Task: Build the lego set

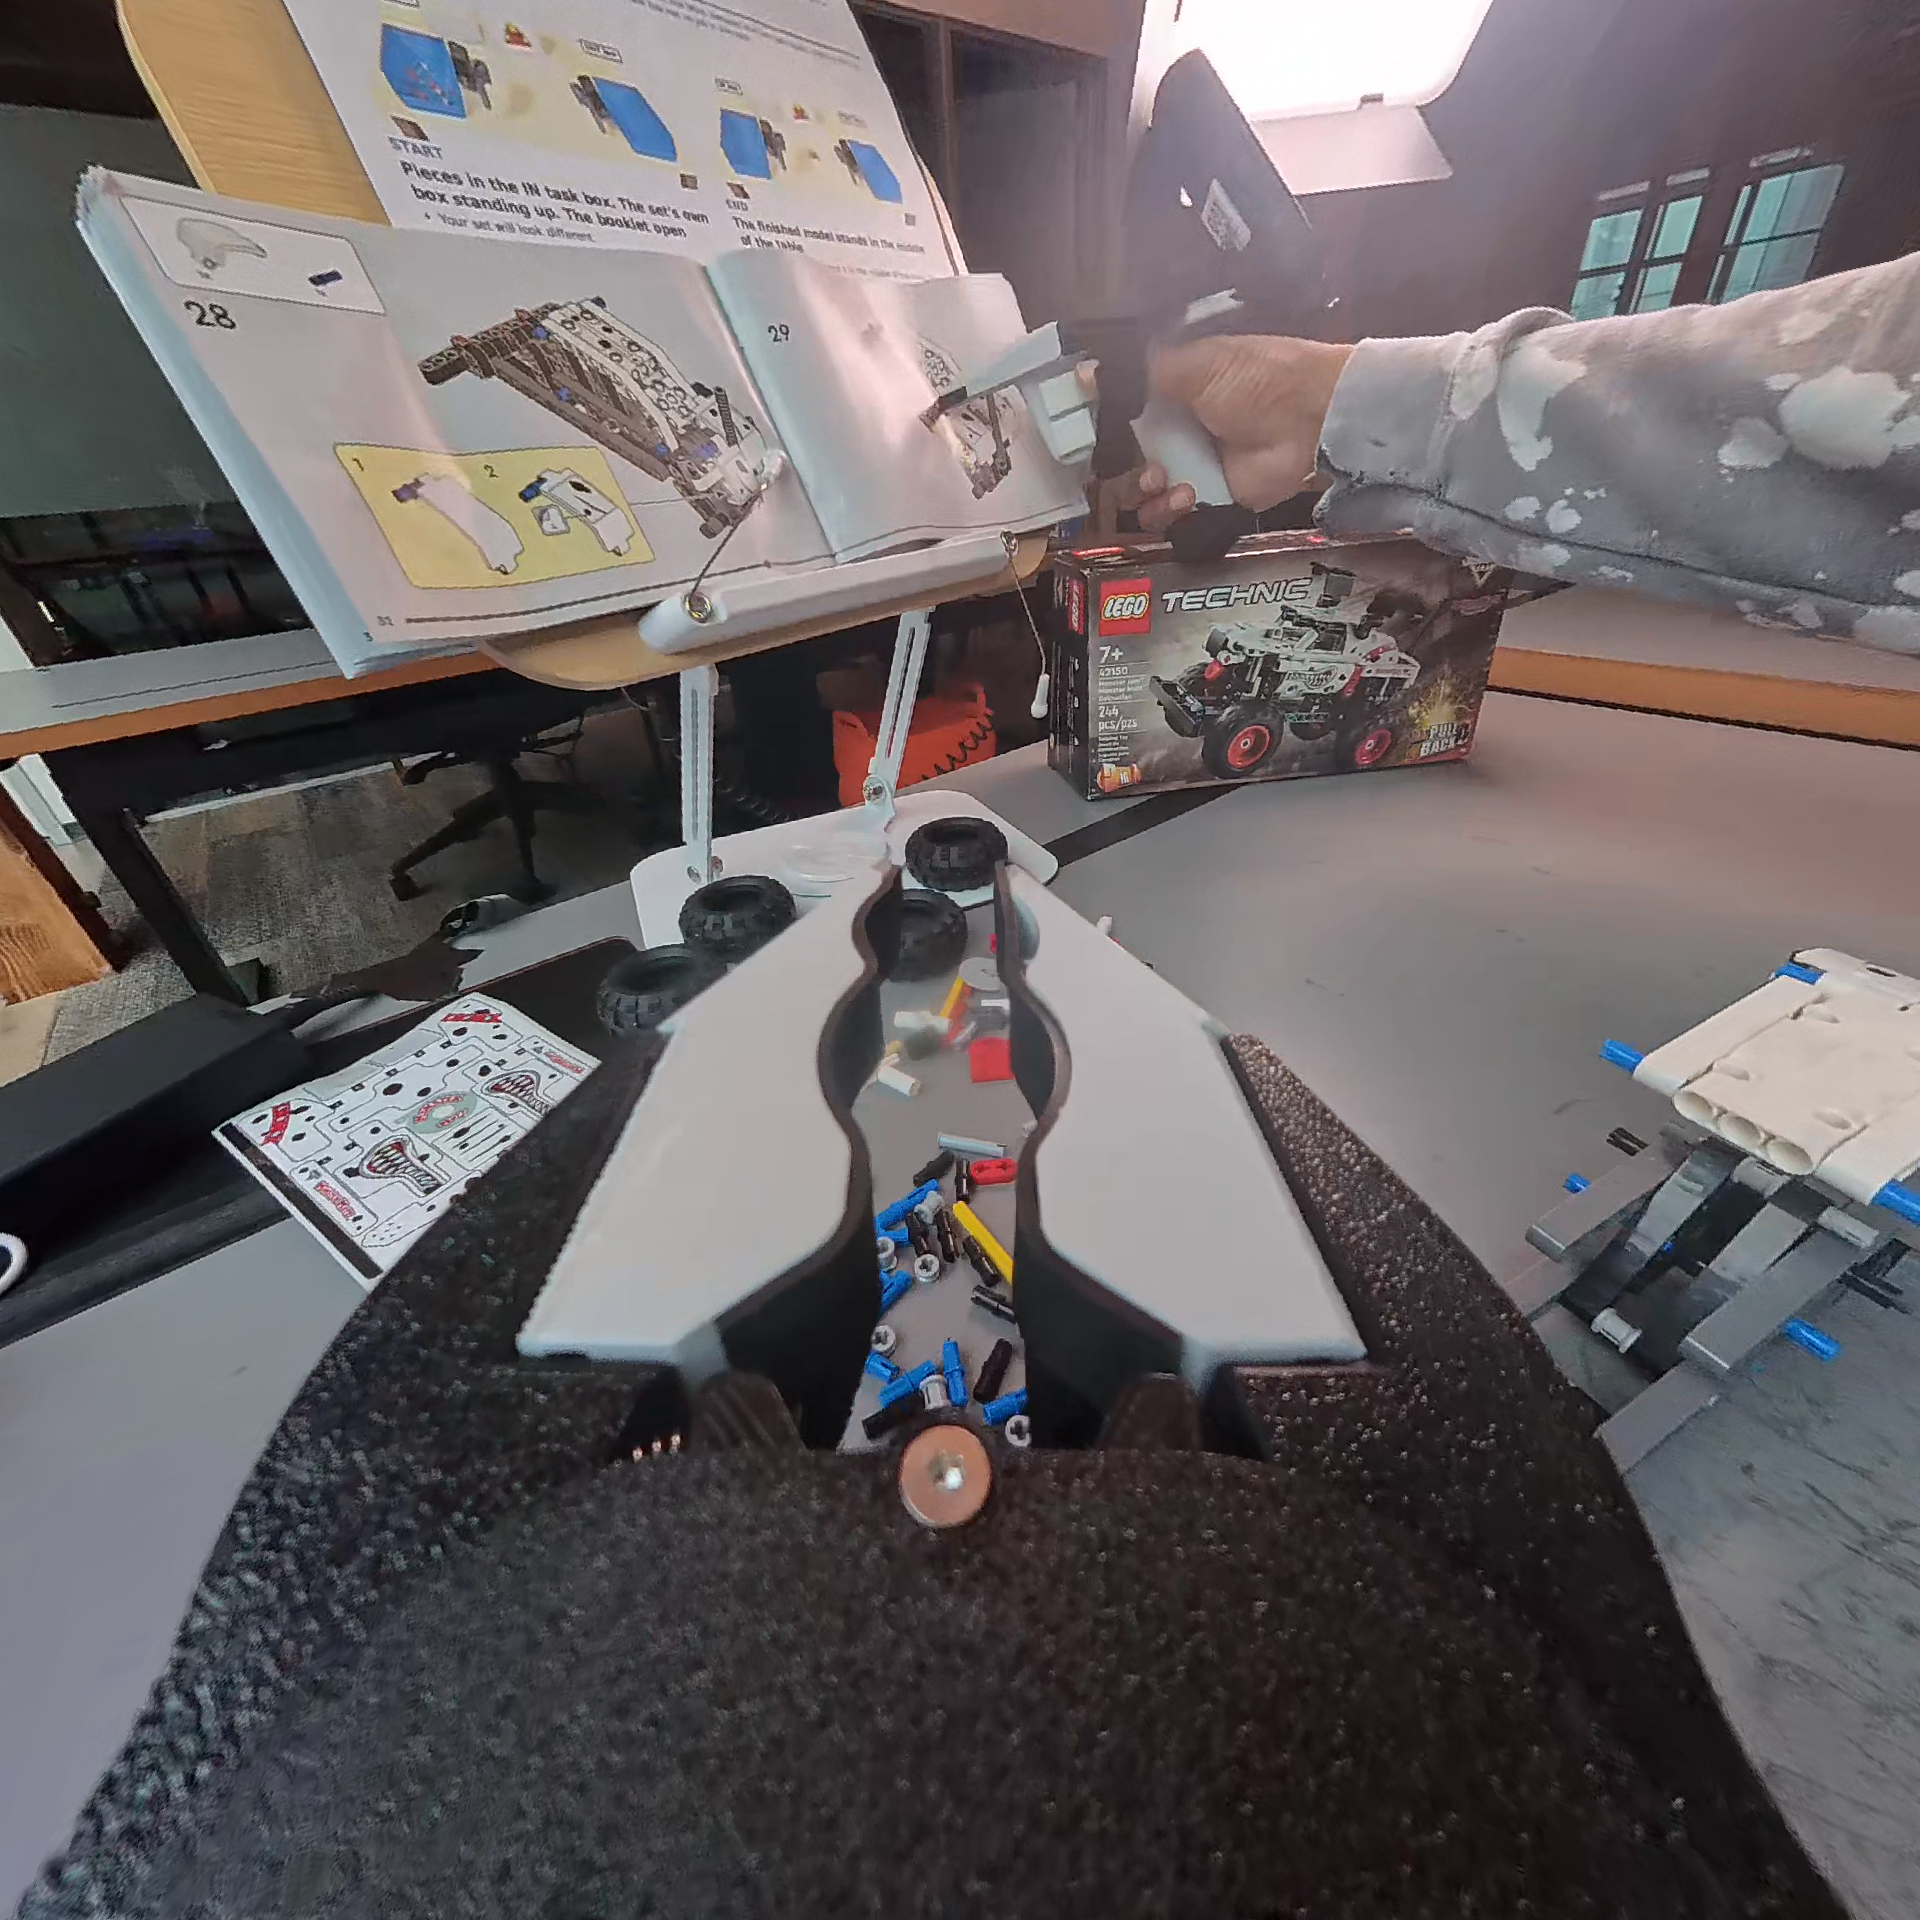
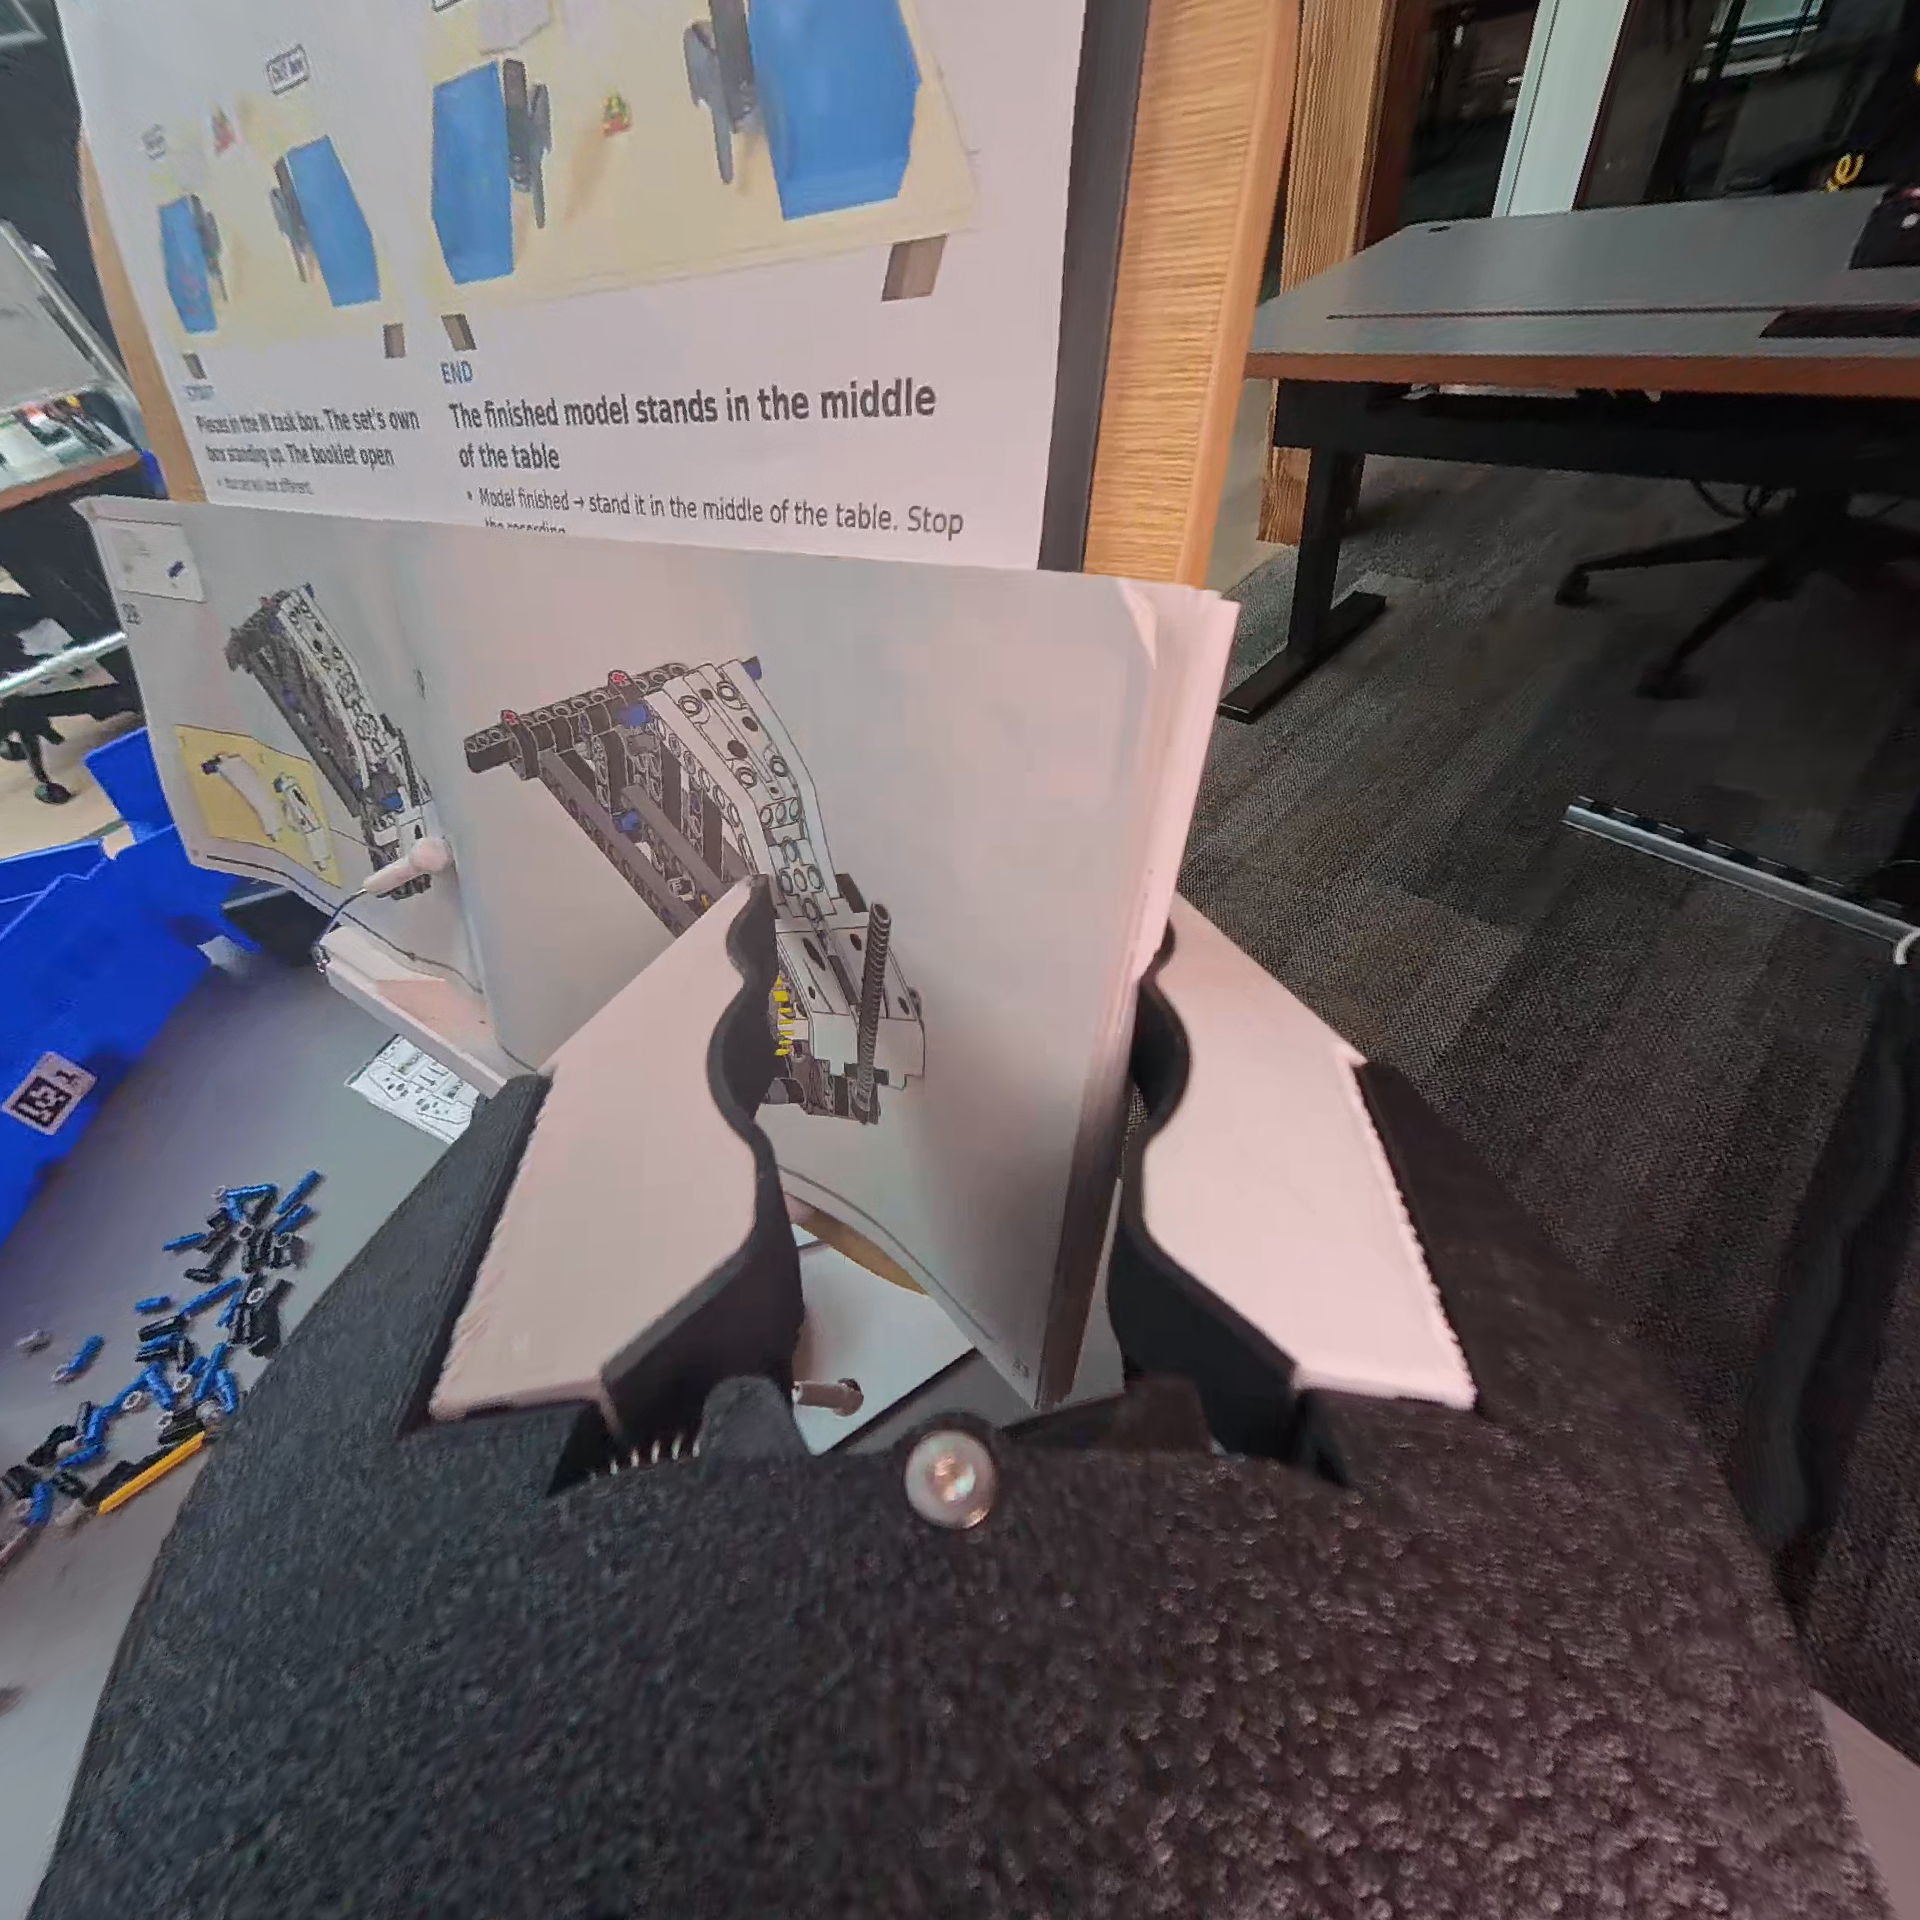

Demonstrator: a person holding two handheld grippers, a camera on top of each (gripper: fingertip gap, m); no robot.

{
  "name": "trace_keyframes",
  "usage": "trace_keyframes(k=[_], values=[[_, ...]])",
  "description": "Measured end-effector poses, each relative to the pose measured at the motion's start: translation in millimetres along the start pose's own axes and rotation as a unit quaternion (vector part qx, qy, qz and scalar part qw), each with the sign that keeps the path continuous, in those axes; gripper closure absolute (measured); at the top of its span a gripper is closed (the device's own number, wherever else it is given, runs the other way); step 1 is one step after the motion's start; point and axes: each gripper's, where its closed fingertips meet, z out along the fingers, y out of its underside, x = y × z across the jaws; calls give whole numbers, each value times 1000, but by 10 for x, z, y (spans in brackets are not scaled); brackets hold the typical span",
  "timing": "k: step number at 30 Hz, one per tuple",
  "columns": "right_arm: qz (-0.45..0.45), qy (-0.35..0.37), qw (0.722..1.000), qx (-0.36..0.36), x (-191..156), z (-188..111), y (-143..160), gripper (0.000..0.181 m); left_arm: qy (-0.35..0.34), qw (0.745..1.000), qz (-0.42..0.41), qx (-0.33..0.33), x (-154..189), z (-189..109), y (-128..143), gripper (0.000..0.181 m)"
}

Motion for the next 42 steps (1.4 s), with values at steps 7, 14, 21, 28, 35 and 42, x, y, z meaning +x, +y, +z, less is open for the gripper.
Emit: trace_keyframes(k=[7,14,21,28,35,42], values=[[-37,33,999,18,-107,-245,83,125,19,1000,14,1,136,-8,-23,164],[-105,144,984,22,28,-497,-12,108,20,1000,18,-3,188,-17,-29,163],[-235,214,944,94,-504,-760,309,165,31,999,7,1,234,2,-38,163],[-222,270,935,63,-304,-460,672,180,38,999,6,-11,315,-18,-19,153],[-212,266,939,41,-251,-423,656,177,30,999,-3,-12,262,-35,-15,155],[-204,237,946,82,-507,-570,484,147,22,1000,0,-23,236,-9,47,160]])
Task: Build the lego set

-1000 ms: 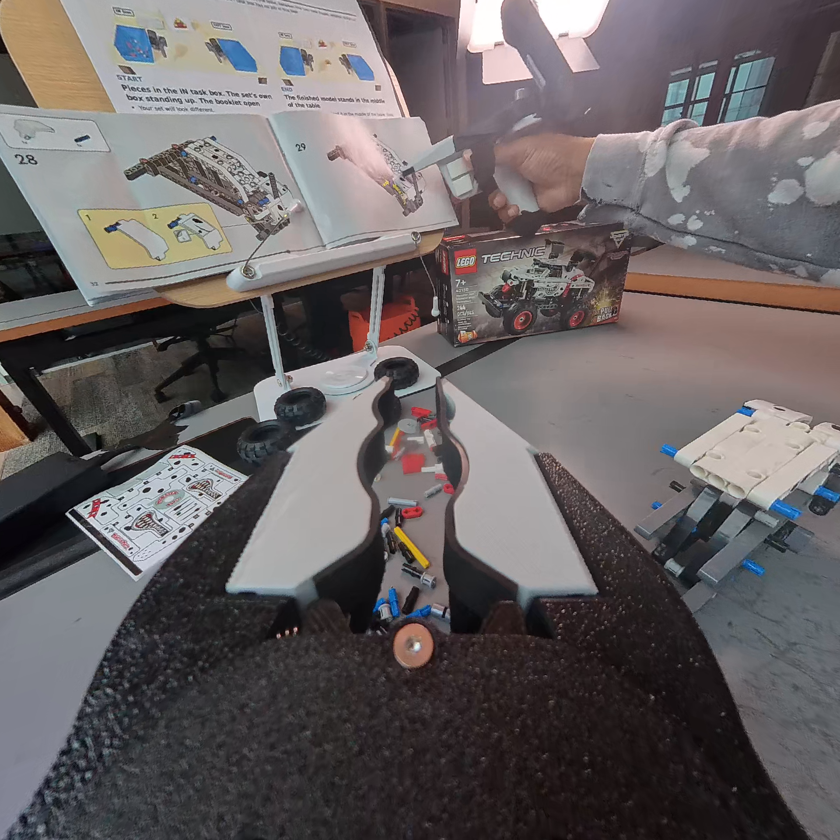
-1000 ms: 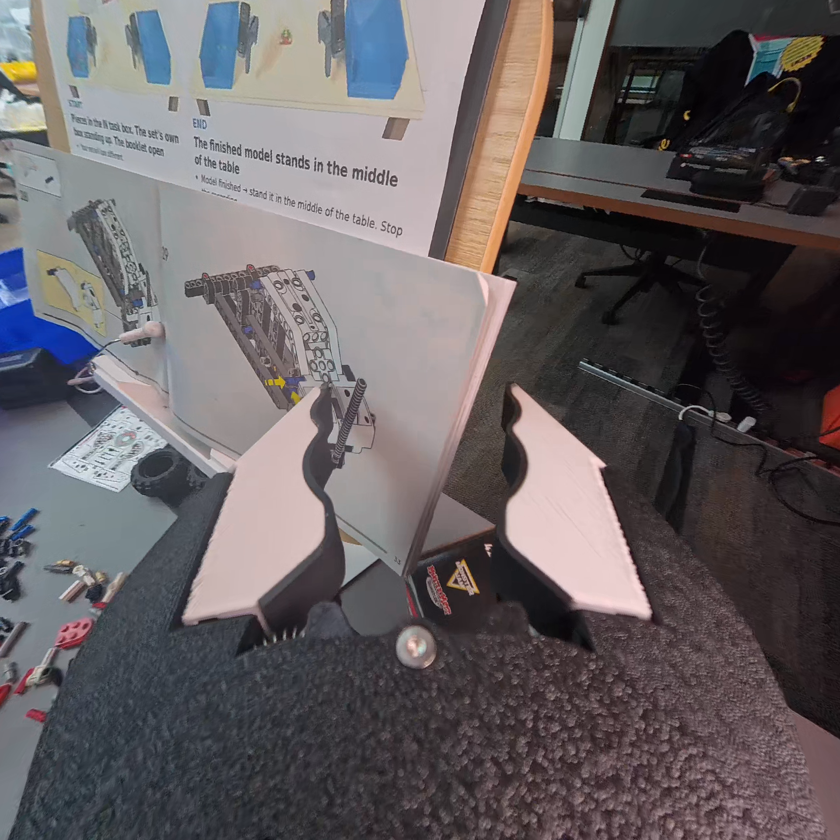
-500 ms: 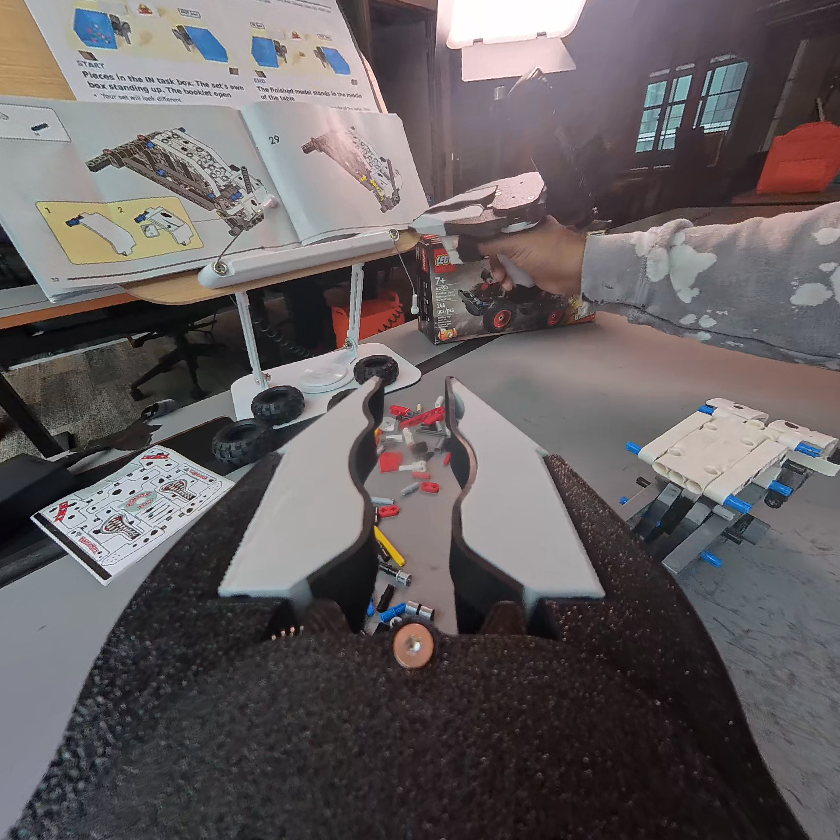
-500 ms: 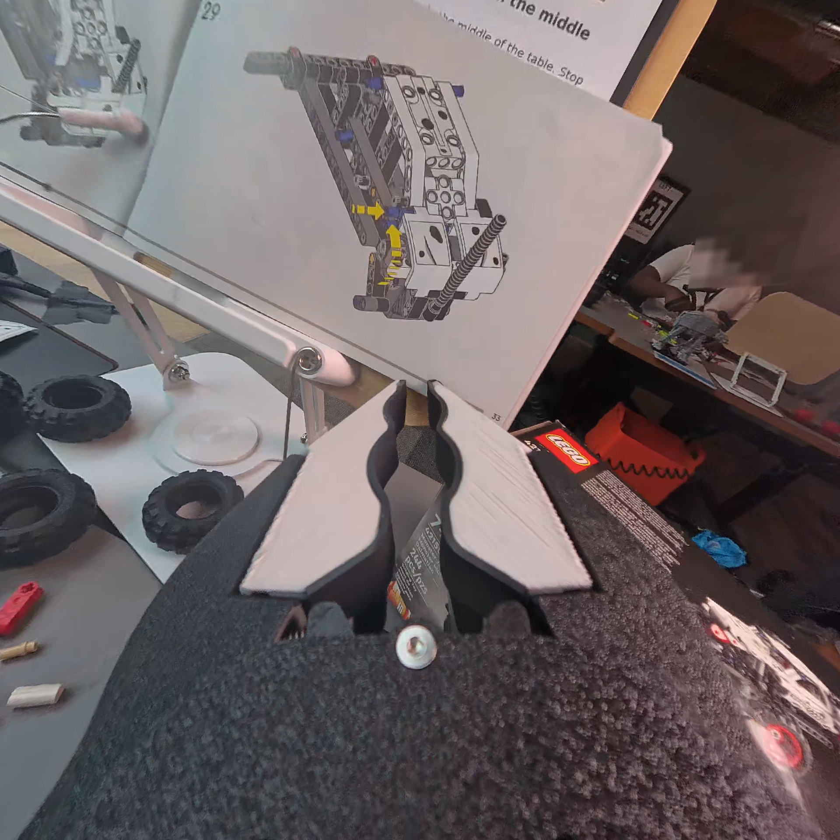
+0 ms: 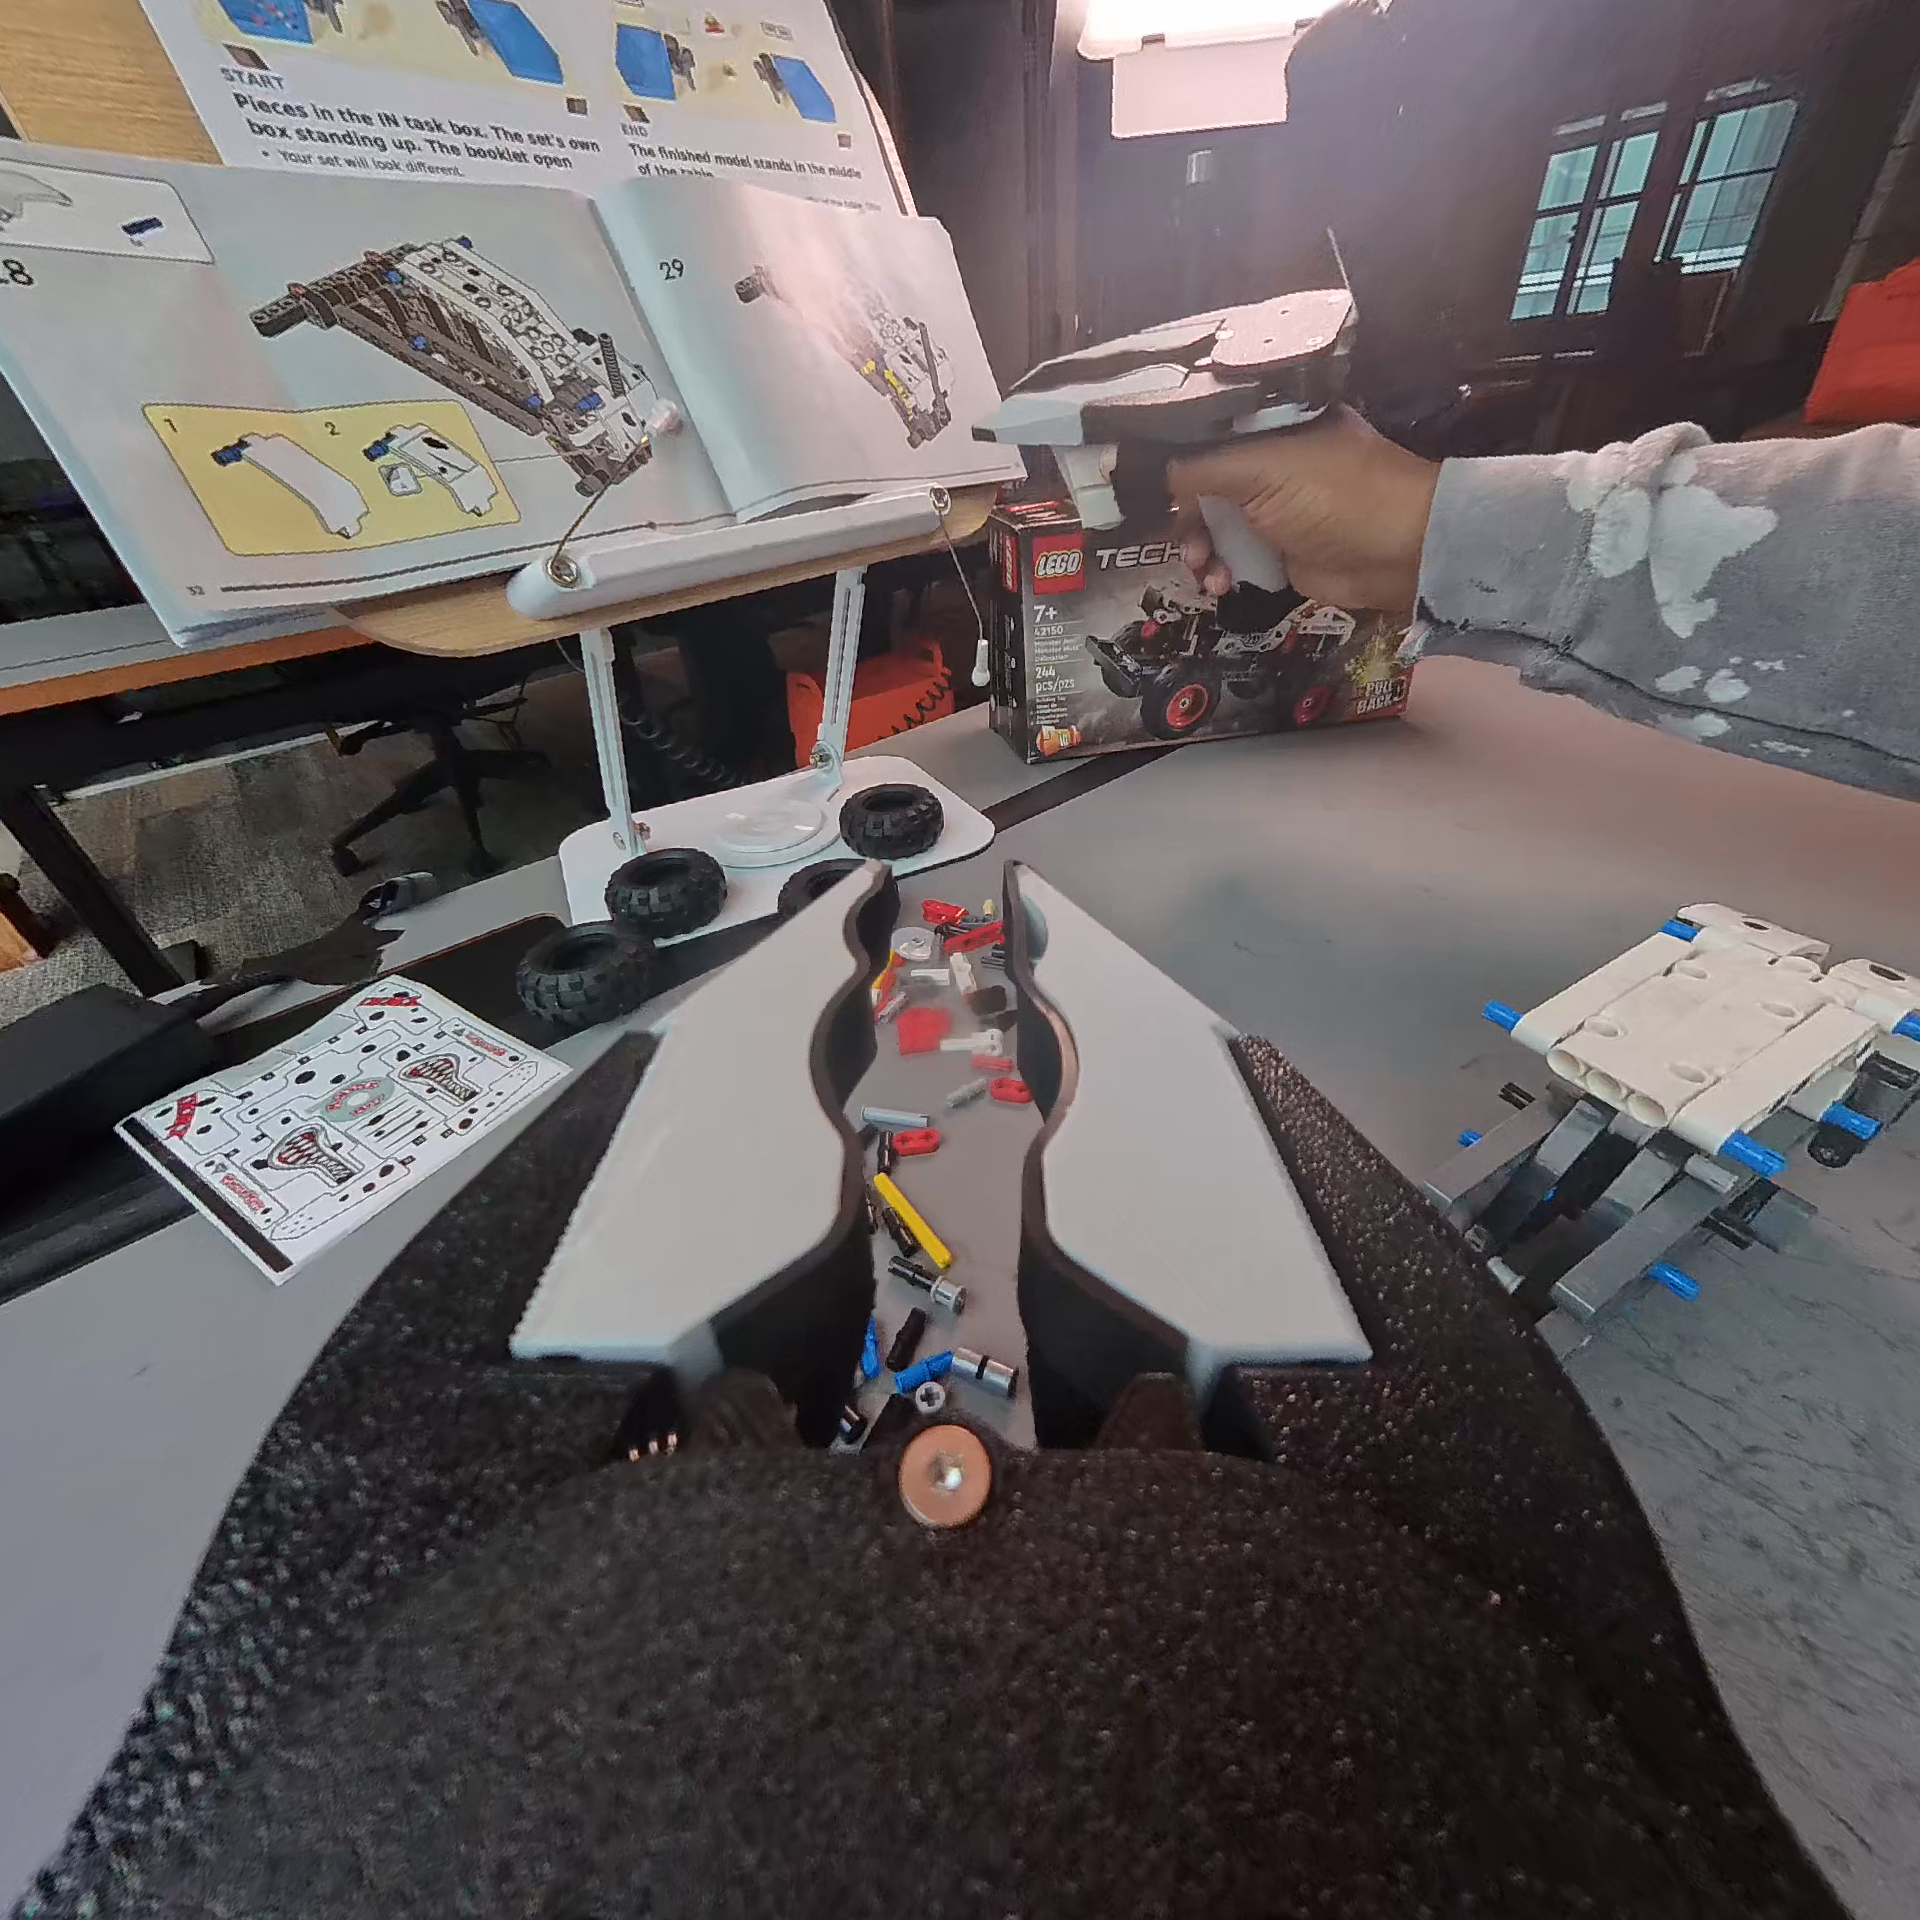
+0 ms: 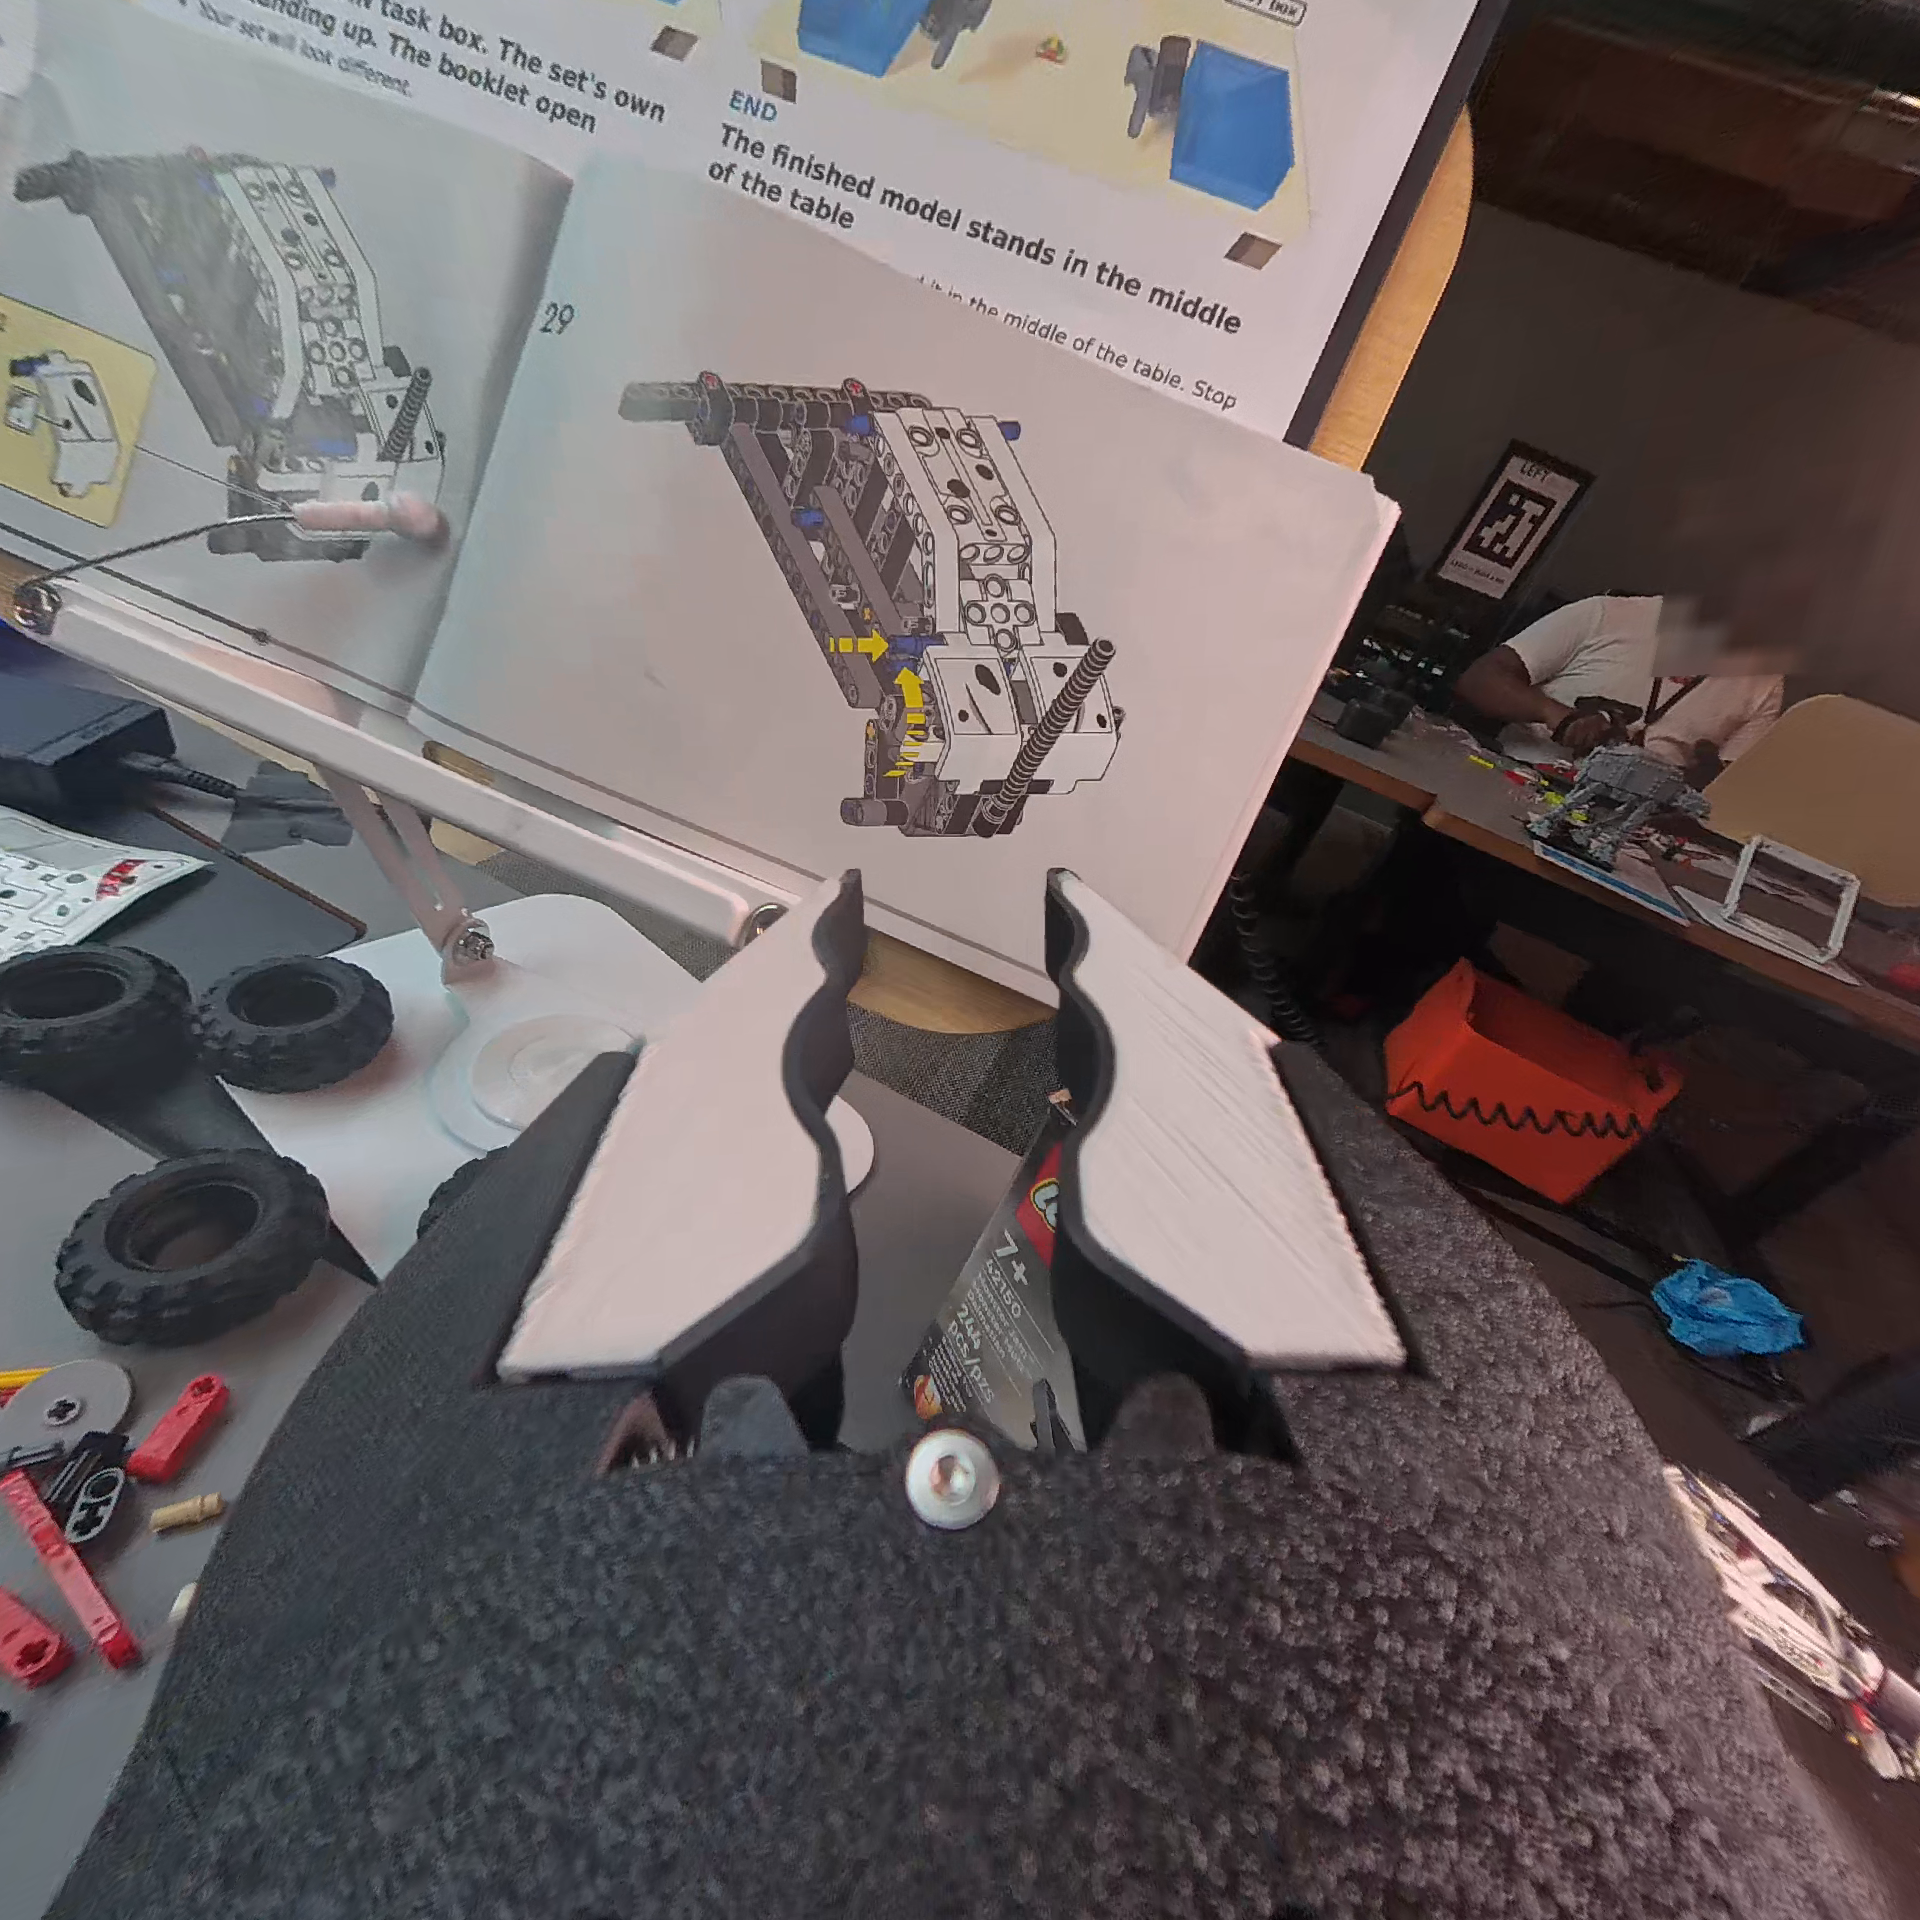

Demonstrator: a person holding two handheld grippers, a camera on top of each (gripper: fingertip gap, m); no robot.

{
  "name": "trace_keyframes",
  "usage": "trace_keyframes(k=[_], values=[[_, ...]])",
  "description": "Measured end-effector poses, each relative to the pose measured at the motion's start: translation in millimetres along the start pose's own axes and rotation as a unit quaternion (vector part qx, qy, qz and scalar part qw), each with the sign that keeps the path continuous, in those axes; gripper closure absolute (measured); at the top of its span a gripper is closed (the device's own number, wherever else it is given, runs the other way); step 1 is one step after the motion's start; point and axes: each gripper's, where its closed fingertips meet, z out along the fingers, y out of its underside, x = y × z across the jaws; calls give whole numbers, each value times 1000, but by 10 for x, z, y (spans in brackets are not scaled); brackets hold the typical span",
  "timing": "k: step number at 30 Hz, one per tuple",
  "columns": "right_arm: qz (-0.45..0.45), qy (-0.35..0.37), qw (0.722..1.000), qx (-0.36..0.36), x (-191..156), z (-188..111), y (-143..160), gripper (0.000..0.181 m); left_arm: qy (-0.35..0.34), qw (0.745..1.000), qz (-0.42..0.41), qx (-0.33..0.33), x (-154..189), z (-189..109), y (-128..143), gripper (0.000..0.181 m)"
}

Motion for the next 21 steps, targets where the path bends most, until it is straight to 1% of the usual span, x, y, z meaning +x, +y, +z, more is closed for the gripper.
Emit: trace_keyframes(k=[4,7,10,13,15,17,19,21], values=[[-9,-6,1000,7,-44,-44,-70,129,-3,1000,0,-2,3,41,-3,160],[-8,-19,1000,3,-89,-29,-36,114,-15,1000,-2,4,-84,116,-99,160],[-4,-19,1000,-4,-83,16,12,109,-33,999,1,-2,-250,283,-239,159],[21,-17,1000,-8,-56,83,-3,102,-50,999,4,-20,-469,585,-424,154],[37,-16,999,-11,-44,133,-32,96,-62,998,19,-22,-636,837,-596,151],[50,-5,999,-15,-11,186,-49,89,-73,996,41,-40,-823,1129,-715,146],[61,11,998,-17,29,232,-64,84,-77,994,57,-59,-987,1429,-777,143],[71,20,997,-21,33,276,-70,80,-79,990,76,-88,-1111,1706,-754,140]])
